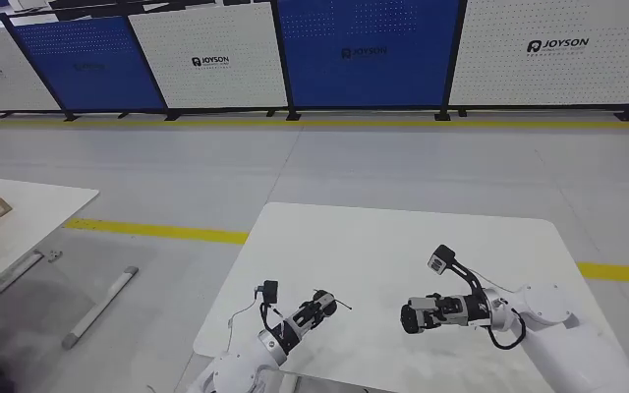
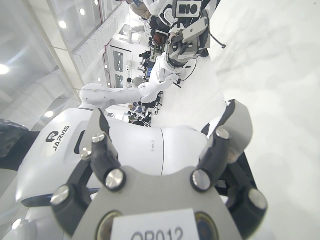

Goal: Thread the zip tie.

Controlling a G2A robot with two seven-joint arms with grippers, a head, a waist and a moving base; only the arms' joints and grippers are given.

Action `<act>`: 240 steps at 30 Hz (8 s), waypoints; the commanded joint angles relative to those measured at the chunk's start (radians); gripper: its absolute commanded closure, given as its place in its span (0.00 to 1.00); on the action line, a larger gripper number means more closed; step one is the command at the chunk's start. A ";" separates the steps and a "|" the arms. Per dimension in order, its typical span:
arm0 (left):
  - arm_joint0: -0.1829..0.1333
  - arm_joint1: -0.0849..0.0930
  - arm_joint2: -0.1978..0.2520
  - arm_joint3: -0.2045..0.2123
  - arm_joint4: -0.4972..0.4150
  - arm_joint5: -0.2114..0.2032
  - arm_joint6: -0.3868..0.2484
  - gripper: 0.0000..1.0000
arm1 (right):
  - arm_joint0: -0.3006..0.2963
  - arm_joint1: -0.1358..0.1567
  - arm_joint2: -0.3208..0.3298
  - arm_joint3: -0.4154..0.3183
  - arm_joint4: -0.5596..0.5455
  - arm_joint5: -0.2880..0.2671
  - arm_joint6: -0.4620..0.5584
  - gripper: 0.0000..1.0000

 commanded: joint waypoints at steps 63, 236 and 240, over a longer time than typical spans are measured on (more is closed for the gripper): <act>-0.001 0.000 0.000 0.000 0.000 0.001 0.000 1.00 | -0.079 0.161 0.363 -0.295 -0.681 0.461 -0.017 0.00; -0.001 0.000 0.000 0.000 0.000 0.001 0.000 1.00 | 0.449 -0.084 -0.403 0.360 -1.007 0.605 0.018 1.00; -0.001 0.000 0.000 0.000 0.000 0.001 0.000 1.00 | 0.455 -0.088 -0.409 0.360 -1.009 0.605 0.018 1.00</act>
